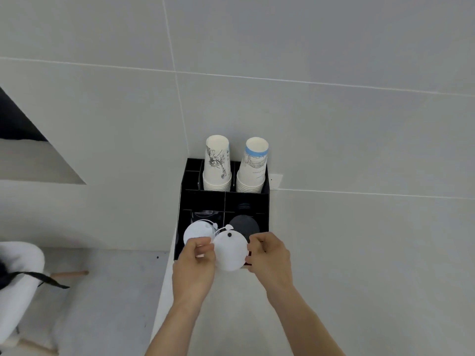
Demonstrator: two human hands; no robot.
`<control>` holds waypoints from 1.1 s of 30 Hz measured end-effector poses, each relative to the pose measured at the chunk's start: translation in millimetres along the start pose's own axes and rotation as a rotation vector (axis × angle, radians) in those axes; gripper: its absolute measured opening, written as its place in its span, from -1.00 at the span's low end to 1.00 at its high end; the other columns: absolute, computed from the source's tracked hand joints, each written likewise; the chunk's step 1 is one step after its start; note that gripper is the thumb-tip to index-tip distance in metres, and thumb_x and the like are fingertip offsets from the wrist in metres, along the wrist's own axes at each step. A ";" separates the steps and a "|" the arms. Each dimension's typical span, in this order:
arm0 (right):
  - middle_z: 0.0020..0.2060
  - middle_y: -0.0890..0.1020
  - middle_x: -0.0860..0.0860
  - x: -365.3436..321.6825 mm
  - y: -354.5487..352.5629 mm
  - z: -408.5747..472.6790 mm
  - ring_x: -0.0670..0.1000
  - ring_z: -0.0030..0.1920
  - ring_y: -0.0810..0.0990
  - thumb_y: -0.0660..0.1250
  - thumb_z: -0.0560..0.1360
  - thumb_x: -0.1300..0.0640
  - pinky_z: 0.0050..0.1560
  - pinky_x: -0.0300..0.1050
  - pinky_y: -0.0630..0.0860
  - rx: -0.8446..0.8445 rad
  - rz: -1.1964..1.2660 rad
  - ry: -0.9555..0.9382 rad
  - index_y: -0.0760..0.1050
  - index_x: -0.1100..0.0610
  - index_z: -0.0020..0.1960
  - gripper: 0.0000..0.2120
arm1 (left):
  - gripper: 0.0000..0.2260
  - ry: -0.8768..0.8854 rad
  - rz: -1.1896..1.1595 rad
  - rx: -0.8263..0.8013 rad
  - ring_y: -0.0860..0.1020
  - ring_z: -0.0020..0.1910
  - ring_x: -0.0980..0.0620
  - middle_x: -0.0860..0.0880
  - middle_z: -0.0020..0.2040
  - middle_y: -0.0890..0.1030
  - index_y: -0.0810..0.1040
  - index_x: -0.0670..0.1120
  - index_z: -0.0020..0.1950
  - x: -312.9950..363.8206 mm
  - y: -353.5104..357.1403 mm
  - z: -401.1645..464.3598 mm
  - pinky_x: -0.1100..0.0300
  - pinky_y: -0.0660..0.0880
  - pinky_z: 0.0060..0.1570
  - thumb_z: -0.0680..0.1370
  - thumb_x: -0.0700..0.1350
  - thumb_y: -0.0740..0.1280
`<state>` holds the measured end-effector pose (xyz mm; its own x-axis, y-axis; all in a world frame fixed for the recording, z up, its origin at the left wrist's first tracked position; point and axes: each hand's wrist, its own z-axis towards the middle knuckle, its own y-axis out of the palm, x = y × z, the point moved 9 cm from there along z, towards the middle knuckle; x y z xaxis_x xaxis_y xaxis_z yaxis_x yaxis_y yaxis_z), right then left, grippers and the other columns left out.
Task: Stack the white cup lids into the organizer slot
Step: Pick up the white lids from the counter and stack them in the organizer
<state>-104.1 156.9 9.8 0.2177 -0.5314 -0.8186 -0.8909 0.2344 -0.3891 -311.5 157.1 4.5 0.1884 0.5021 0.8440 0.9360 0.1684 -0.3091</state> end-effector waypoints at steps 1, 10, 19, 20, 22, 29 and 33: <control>-0.18 0.74 -0.08 -7.8 11.3 2.6 0.07 -0.10 0.75 0.24 0.44 0.00 0.03 0.21 0.70 -0.021 0.001 -0.011 0.58 -0.15 -0.12 -0.85 | -0.84 0.003 -0.016 0.013 0.69 -0.03 -0.02 0.15 -0.04 0.71 0.57 0.22 -0.02 3.1 -8.4 7.9 -0.10 0.62 0.09 0.51 -0.06 0.32; -0.08 0.73 -0.04 -31.7 83.1 26.7 0.07 -0.03 0.73 0.23 0.51 0.09 0.11 0.19 0.69 -0.114 -0.036 0.017 0.64 -0.07 0.00 -0.78 | -0.73 -0.036 -0.035 0.024 0.67 0.03 -0.05 0.15 0.02 0.68 0.54 0.22 -0.03 6.1 -44.3 63.2 -0.09 0.61 0.12 0.52 -0.19 0.26; -0.07 0.72 0.03 -29.2 104.6 35.2 0.07 -0.09 0.69 0.22 0.60 0.15 0.10 0.08 0.66 -0.105 -0.136 0.029 0.63 0.06 0.17 -0.75 | -0.67 -0.069 0.080 -0.022 0.64 -0.10 0.04 0.14 0.07 0.65 0.53 0.14 0.08 -8.3 -37.5 84.4 0.08 0.55 -0.11 0.49 -0.26 0.20; -0.05 0.72 0.03 -28.0 105.7 36.1 0.04 -0.13 0.67 0.21 0.61 0.15 0.09 0.06 0.65 -0.108 -0.138 0.030 0.63 0.06 0.19 -0.74 | -0.66 -0.067 0.090 -0.029 0.63 -0.10 0.09 0.13 0.09 0.64 0.53 0.13 0.11 -8.8 -36.5 84.8 0.10 0.53 -0.13 0.50 -0.27 0.20; 0.00 0.71 0.01 -27.7 106.5 36.1 -0.05 -0.20 0.60 0.21 0.63 0.15 0.06 -0.01 0.62 -0.115 -0.161 0.028 0.61 0.06 0.23 -0.74 | -0.65 -0.056 0.112 -0.044 0.58 -0.09 0.21 0.12 0.11 0.63 0.52 0.11 0.16 -8.9 -34.5 85.3 0.15 0.51 -0.16 0.50 -0.27 0.20; 0.02 0.72 0.03 -31.2 104.1 32.8 -0.03 -0.19 0.58 0.21 0.62 0.15 0.10 0.04 0.62 -0.111 -0.181 0.019 0.62 0.07 0.23 -0.73 | -0.63 -0.012 0.150 -0.046 0.59 0.00 0.08 0.15 0.11 0.61 0.49 0.10 0.21 -7.4 -32.6 83.9 0.20 0.45 -0.19 0.51 -0.28 0.20; 0.06 0.73 0.00 -34.6 95.1 28.5 0.05 -0.02 0.67 0.22 0.62 0.13 0.03 -0.02 0.61 -0.095 -0.176 -0.002 0.63 0.05 0.20 -0.74 | -0.65 -0.004 0.141 -0.006 0.59 0.02 0.05 0.17 0.09 0.62 0.49 0.13 0.14 -4.4 -38.4 79.2 0.19 0.44 -0.17 0.49 -0.28 0.24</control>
<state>-185.0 220.8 -10.9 0.3742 -0.5555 -0.7426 -0.8725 0.0605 -0.4849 -371.8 215.6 -22.1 0.3174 0.5239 0.7904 0.9018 0.0909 -0.4224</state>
